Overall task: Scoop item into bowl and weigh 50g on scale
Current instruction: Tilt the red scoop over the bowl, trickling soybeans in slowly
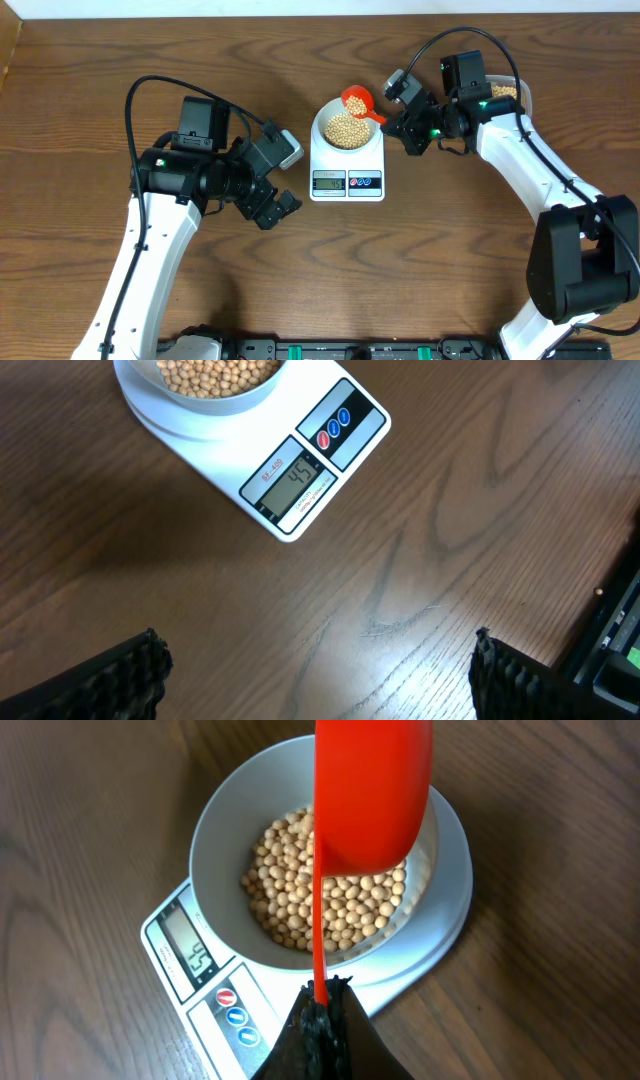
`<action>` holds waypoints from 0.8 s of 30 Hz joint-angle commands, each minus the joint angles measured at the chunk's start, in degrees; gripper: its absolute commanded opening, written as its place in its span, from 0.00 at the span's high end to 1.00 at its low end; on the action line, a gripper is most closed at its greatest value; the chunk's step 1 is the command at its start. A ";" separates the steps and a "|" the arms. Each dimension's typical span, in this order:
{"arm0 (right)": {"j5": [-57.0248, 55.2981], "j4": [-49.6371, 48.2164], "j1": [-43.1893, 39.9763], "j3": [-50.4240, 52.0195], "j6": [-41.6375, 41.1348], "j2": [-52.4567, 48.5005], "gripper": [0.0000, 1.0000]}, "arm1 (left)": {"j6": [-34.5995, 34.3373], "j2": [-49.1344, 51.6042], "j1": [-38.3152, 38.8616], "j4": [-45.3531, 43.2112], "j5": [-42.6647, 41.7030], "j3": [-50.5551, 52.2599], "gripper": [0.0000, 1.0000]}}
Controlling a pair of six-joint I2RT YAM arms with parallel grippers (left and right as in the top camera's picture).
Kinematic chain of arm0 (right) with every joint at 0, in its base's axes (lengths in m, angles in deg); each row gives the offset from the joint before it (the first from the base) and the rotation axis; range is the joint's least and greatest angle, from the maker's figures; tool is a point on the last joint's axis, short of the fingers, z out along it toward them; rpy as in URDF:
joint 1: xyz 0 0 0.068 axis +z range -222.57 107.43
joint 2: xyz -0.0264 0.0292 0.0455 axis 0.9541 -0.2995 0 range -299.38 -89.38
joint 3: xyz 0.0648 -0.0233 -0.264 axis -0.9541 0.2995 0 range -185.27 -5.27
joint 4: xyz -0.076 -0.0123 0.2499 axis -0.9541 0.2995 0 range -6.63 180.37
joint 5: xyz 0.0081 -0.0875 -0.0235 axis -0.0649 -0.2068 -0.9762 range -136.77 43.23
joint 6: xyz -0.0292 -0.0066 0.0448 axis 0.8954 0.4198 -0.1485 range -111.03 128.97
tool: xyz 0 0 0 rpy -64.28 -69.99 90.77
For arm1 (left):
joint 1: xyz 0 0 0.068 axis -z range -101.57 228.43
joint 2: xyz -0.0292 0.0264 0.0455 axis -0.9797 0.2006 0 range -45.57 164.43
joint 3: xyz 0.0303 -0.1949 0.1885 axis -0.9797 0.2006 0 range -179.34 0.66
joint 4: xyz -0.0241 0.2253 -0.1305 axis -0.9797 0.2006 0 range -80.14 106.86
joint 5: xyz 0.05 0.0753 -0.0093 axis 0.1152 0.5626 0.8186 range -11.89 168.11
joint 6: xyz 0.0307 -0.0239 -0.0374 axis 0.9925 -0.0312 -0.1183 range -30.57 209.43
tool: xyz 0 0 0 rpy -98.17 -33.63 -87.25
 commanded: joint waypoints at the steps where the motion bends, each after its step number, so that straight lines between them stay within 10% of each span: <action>1: -1.46 -0.11 0.24 -0.33 0.92 -0.09 0.99 | 0.74 -0.83 -0.26 0.33 0.55 -0.76 0.02; 24: 1.53 -0.07 0.28 -0.42 0.87 0.24 0.99 | 0.74 -0.83 -0.26 0.33 0.55 -0.76 0.02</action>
